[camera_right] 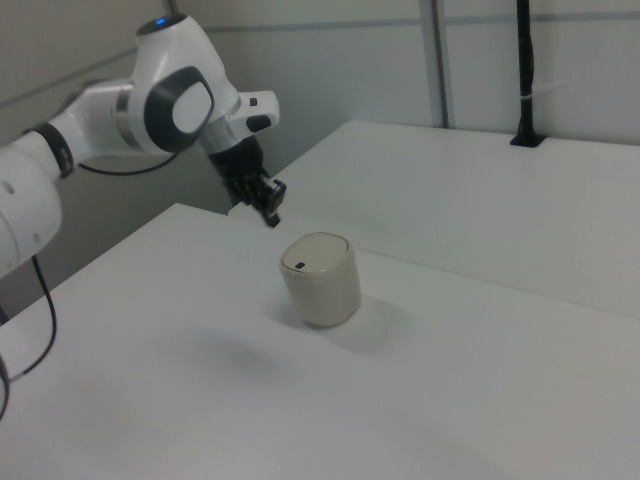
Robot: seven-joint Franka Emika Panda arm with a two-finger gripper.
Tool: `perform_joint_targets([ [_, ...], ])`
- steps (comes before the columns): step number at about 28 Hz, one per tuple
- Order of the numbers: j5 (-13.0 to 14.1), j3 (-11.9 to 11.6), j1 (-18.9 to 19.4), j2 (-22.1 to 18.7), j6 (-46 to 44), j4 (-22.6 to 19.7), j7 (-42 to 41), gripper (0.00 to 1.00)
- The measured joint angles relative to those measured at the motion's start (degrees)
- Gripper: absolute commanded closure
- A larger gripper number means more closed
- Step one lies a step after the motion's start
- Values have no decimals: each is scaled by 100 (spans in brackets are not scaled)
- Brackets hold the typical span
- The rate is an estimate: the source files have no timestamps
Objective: Close the trash can
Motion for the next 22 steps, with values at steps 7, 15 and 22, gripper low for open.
perform_joint_targets([
  [7, 262, -7, -314, -521, -1552, -2, -687, 0],
  [15, 262, -23, -487, -875, -2134, -31, -781, 0],
  [22, 262, -134, -552, -933, -2136, -75, -877, 0],
])
